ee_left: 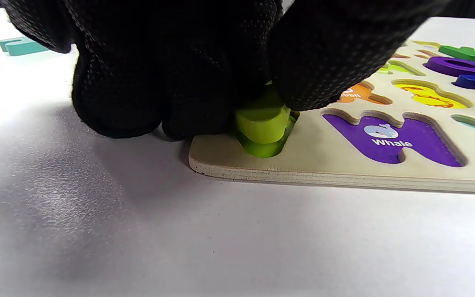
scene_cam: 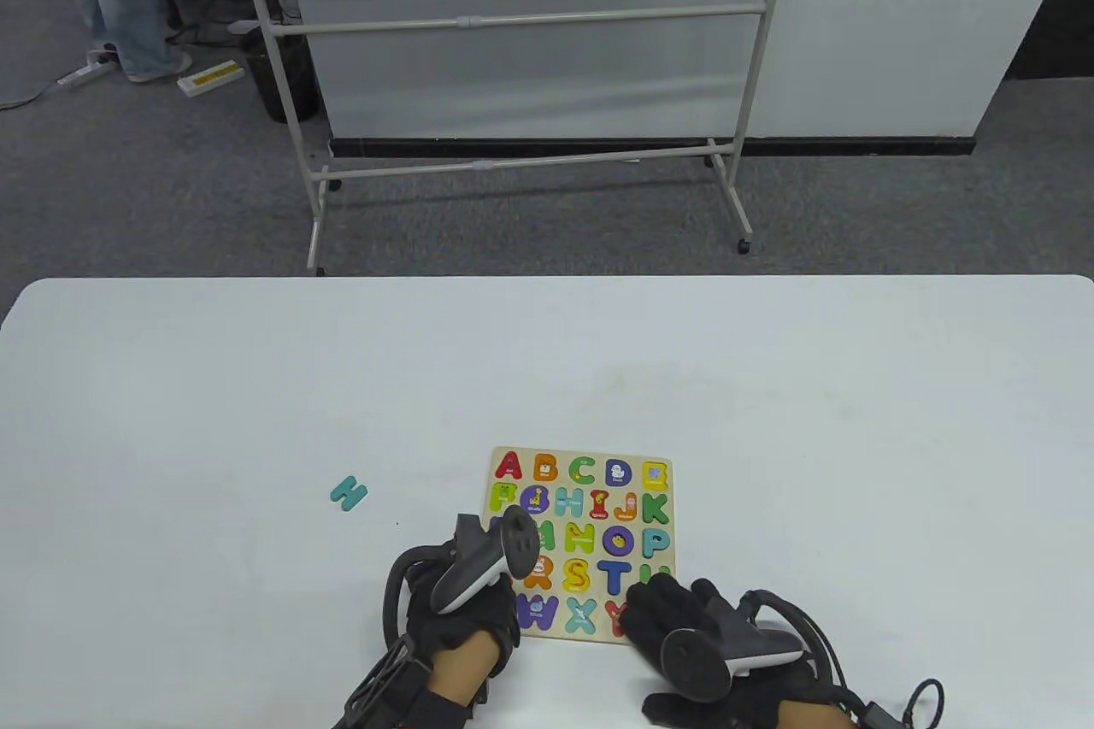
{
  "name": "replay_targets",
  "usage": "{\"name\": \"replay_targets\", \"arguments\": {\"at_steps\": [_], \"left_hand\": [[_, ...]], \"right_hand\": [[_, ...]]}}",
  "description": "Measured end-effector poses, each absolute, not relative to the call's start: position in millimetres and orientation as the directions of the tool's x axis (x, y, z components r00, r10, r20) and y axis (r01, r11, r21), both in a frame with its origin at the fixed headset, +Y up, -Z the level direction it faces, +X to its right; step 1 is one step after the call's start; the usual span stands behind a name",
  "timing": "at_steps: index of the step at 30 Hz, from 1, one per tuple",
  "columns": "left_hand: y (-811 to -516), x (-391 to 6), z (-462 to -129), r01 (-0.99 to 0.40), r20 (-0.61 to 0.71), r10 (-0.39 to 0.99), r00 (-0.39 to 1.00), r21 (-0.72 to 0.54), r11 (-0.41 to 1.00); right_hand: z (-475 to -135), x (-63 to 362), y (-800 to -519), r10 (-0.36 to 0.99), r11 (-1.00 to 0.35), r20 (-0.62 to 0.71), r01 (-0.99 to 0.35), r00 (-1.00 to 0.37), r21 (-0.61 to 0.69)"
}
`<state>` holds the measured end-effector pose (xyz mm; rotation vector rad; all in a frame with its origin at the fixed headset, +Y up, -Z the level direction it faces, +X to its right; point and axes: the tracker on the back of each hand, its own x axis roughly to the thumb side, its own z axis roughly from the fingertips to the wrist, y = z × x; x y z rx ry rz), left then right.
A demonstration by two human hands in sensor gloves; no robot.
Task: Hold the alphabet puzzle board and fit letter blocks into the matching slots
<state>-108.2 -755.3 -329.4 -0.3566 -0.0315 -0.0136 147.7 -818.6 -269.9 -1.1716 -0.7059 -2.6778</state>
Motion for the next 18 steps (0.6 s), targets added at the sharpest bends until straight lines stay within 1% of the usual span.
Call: {"name": "replay_targets", "arguments": {"at_steps": [13,18], "left_hand": [[-758.1,-107.5,-328.9,0.053,0.057,-0.037,0.998,-0.309,0.95],[-758.0,-110.8,-328.3,0.015,0.045,-0.002,0.999,-0.291,0.957]], "right_hand": [[-270.4,147.3,-818.4,0.066,-0.885,0.718,0.292,-0.692,0.363],[-270.3,147.0,-818.4,0.064,-0.886,0.717,0.292,-0.694,0.362]]}}
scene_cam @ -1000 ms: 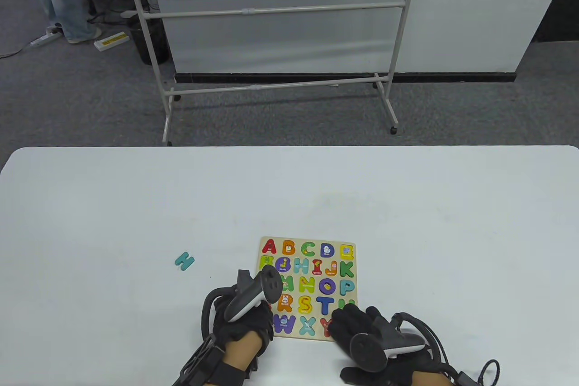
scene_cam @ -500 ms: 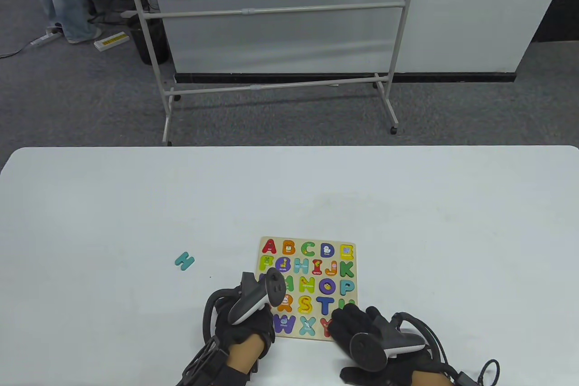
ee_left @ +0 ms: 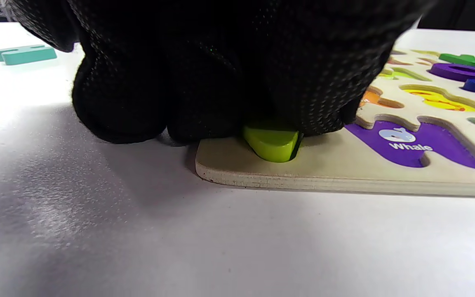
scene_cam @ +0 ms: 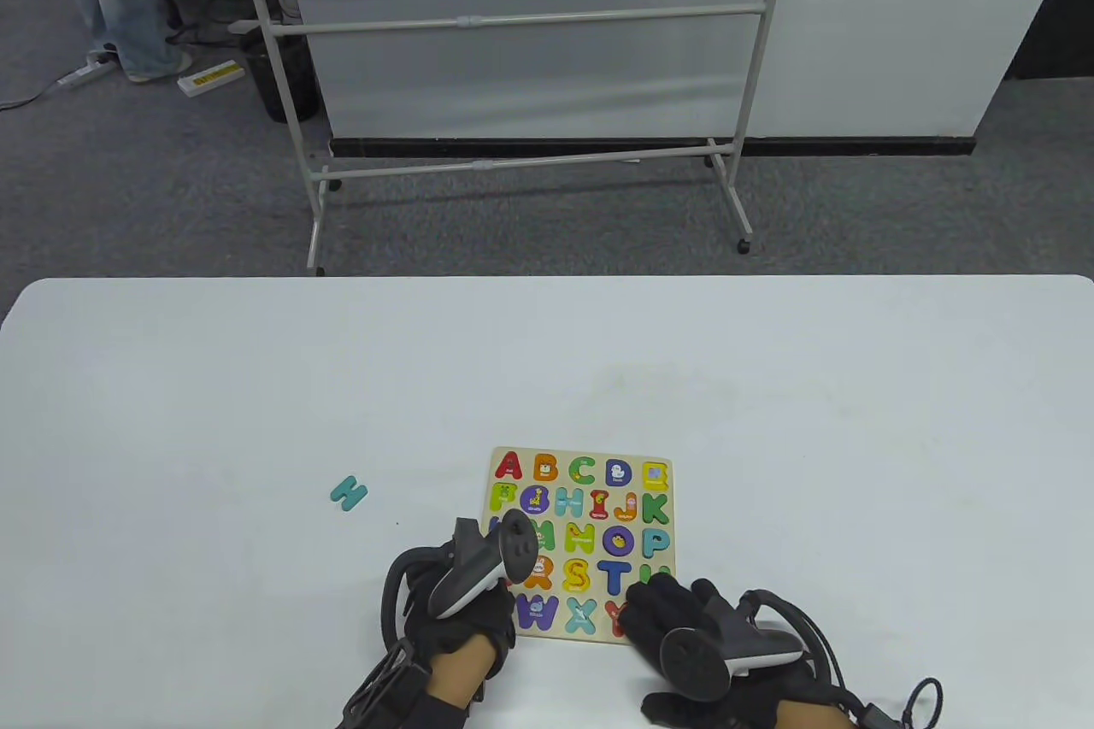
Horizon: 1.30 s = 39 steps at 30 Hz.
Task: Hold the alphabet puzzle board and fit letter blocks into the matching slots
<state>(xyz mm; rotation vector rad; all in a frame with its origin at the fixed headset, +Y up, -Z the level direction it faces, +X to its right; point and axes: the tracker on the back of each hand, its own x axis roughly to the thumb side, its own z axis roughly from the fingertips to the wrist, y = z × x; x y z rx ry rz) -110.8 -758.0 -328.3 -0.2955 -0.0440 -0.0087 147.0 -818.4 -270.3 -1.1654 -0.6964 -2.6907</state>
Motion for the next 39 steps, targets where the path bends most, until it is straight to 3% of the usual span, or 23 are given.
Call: {"name": "replay_targets", "arguments": {"at_steps": [5,24,32,36,39], "left_hand": [[-758,-110,-324,0.081,0.096,-0.056,0.994,-0.286,0.955],[-740,-118,-319,0.018,0.079,0.004,0.997,-0.271,0.962],[-687,-181,-338,0.142,0.023,-0.141,0.99,-0.056,0.988],[-676,-215,-354,0.119,0.043,-0.116,0.992,-0.09,0.989],[-676,-236,-365,0.176,0.048,-0.172,0.984,-0.079,0.981]], "right_hand": [[-270,147,-818,0.064,-0.886,0.717,0.292,-0.694,0.361],[-270,147,-818,0.066,-0.886,0.716,0.29,-0.695,0.363],[-270,146,-818,0.072,-0.886,0.711,0.282,-0.7,0.368],[-270,146,-818,0.072,-0.886,0.71,0.281,-0.701,0.368],[-270,146,-818,0.074,-0.885,0.709,0.281,-0.701,0.37]]}}
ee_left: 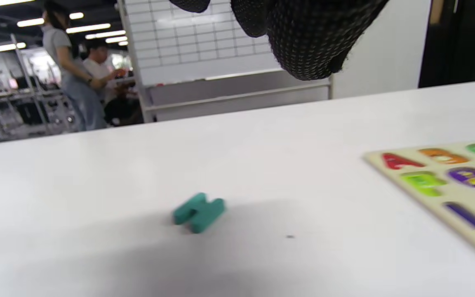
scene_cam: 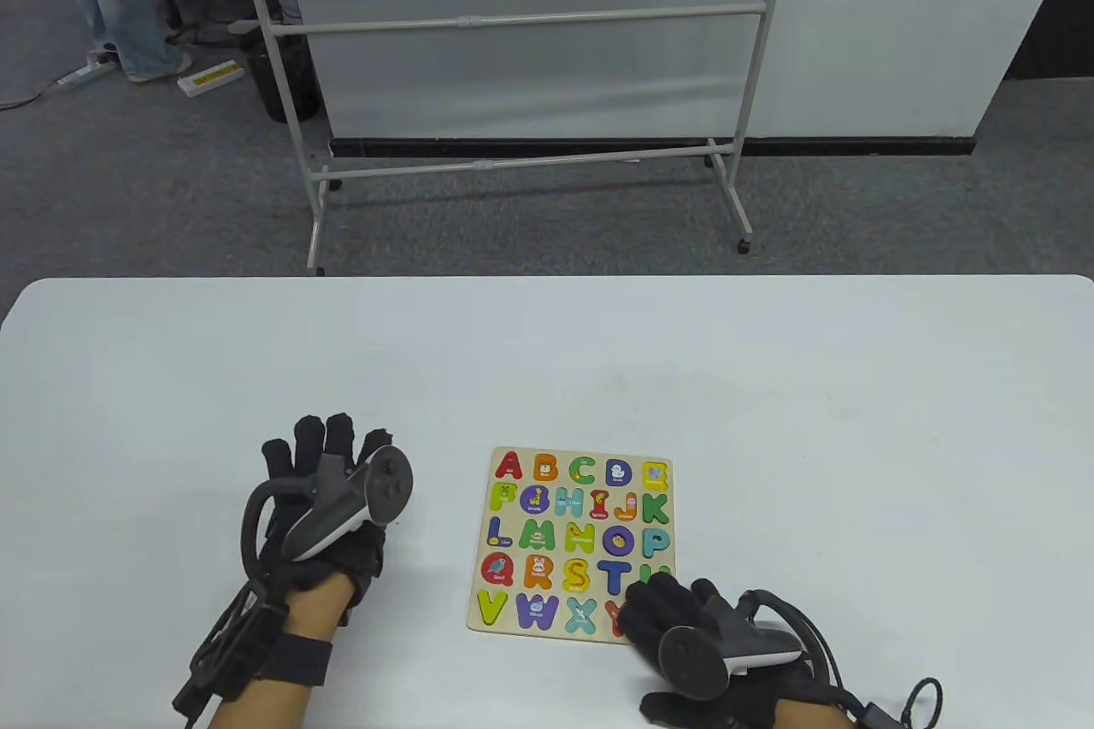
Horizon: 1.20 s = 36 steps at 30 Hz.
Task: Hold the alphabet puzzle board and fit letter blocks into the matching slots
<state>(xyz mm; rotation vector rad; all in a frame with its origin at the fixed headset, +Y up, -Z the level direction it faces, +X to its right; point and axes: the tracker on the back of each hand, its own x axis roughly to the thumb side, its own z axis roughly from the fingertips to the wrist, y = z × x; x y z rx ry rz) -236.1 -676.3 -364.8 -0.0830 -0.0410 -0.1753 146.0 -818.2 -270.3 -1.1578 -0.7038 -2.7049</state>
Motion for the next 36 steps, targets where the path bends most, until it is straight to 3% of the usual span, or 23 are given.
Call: {"name": "replay_targets", "arguments": {"at_steps": [8,22,36], "left_hand": [[-722,-258,-392,0.295,0.272,-0.238,0.932,-0.191,0.936],[-770,-264,-422,0.463,0.309,-0.377,0.873,-0.28,0.841],[-769,-276,-429,0.344,0.209,-0.292,0.933,-0.293,0.892]], "right_hand": [[-270,146,-818,0.077,-0.885,0.709,0.279,-0.701,0.373],[-272,145,-818,0.083,-0.885,0.708,0.276,-0.701,0.376],[-272,145,-817,0.081,-0.883,0.708,0.279,-0.702,0.378]]}}
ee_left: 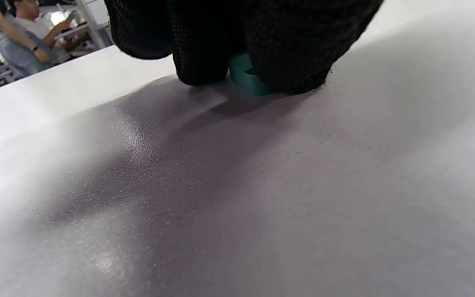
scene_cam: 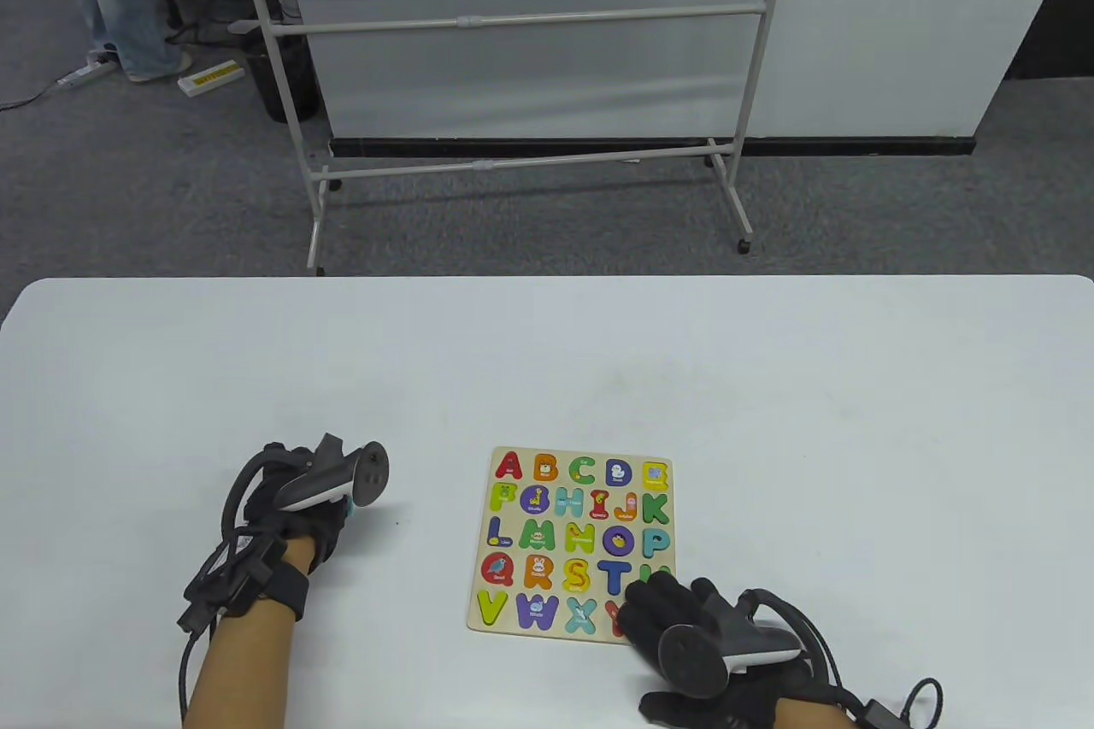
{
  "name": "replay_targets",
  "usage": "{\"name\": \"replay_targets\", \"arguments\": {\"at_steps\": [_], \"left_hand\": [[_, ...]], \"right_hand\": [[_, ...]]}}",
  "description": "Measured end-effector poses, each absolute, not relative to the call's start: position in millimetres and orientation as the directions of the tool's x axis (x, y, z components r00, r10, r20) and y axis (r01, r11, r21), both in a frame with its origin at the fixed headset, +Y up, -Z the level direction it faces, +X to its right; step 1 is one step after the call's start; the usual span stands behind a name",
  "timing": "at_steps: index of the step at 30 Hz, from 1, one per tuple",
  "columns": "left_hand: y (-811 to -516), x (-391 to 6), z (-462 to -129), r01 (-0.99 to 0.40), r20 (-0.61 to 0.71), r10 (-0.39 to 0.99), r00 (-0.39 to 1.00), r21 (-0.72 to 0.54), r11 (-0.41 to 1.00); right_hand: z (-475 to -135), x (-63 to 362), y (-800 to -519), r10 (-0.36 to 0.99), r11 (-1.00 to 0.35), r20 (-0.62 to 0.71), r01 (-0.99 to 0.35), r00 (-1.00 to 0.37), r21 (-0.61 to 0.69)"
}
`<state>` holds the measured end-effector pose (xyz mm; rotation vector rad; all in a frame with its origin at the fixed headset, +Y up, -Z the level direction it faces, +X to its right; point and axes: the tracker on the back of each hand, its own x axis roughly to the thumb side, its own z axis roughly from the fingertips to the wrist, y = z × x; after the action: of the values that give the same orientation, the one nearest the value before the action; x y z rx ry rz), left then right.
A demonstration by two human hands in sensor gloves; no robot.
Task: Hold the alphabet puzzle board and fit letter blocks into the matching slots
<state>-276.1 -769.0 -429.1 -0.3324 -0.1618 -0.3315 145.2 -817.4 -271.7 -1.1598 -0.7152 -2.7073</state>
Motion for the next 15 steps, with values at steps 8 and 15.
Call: {"name": "replay_targets", "arguments": {"at_steps": [8,15], "left_hand": [[-768.6,-285.0,-429.2,0.228,0.147,-0.193,0.97,-0.278,0.933],[-769.3,-286.3,-424.1,0.177,0.135,-0.147,0.98,-0.243,0.954]], "right_hand": [[-271.7,145.1,-817.5,0.083,-0.882,0.706,0.279,-0.703,0.381],[-271.8,145.0,-817.2,0.082,-0.882,0.706,0.278,-0.704,0.38]]}}
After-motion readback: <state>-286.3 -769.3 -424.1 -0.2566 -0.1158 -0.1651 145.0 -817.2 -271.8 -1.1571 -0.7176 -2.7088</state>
